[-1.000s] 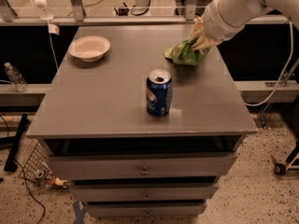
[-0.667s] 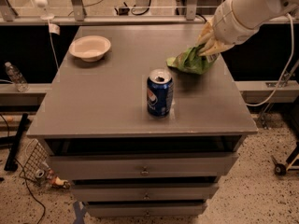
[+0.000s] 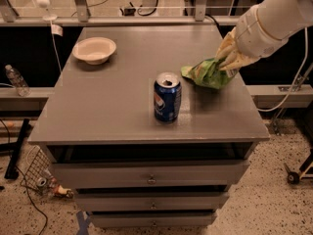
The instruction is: Move green rice chip bag near pepsi can
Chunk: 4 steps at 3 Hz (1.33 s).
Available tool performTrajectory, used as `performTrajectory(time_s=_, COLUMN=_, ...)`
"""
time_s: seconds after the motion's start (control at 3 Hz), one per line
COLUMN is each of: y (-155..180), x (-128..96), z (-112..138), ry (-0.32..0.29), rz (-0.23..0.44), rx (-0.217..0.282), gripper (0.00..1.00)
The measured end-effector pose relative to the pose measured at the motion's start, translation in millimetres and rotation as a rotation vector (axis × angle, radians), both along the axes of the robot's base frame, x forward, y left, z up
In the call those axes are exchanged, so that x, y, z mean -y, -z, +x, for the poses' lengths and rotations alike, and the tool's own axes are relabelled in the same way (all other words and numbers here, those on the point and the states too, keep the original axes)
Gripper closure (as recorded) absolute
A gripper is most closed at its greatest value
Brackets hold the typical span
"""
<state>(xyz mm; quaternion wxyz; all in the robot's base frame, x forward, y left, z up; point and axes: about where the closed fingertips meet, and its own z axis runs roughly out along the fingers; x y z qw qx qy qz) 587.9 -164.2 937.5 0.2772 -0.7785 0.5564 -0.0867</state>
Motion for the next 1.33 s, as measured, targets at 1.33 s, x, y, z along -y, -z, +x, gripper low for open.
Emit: performTrajectory(time_s=1.33, y=60.6, x=-24.7, z=-78.0, ry=-0.034, rz=0.075, rx=-0.155, gripper=1.0)
